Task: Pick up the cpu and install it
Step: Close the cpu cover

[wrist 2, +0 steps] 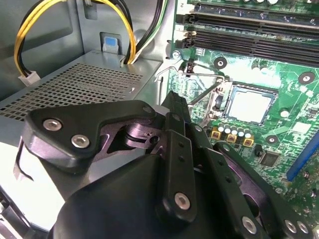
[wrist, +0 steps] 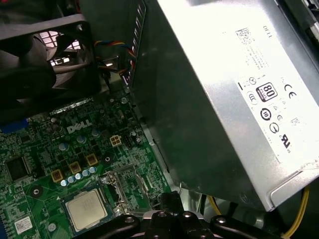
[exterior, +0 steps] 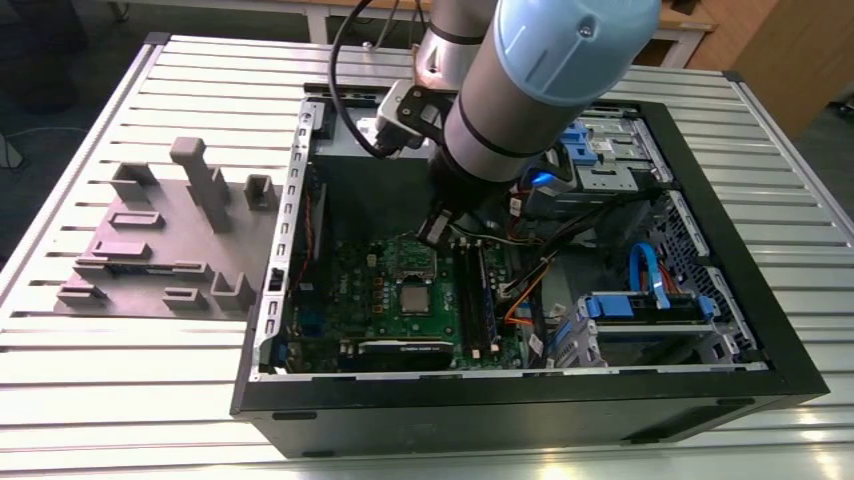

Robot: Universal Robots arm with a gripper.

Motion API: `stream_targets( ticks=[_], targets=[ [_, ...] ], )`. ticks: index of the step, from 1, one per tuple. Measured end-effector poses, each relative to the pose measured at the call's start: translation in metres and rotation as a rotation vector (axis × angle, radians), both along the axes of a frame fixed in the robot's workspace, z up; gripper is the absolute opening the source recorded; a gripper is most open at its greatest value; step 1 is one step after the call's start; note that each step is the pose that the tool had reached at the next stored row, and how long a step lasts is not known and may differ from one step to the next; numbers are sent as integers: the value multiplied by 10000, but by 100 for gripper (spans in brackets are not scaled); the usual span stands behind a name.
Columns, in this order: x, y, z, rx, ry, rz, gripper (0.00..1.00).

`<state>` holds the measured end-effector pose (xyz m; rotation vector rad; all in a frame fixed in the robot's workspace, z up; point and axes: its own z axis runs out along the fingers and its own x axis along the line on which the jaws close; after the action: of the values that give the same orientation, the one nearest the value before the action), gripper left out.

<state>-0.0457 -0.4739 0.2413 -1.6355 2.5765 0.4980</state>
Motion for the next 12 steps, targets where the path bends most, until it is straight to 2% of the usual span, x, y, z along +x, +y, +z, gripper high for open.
stream_targets(
  ticks=[12],
  targets=[
    [-1, -55, 0, -39, 1, 2, 11]
  ],
)
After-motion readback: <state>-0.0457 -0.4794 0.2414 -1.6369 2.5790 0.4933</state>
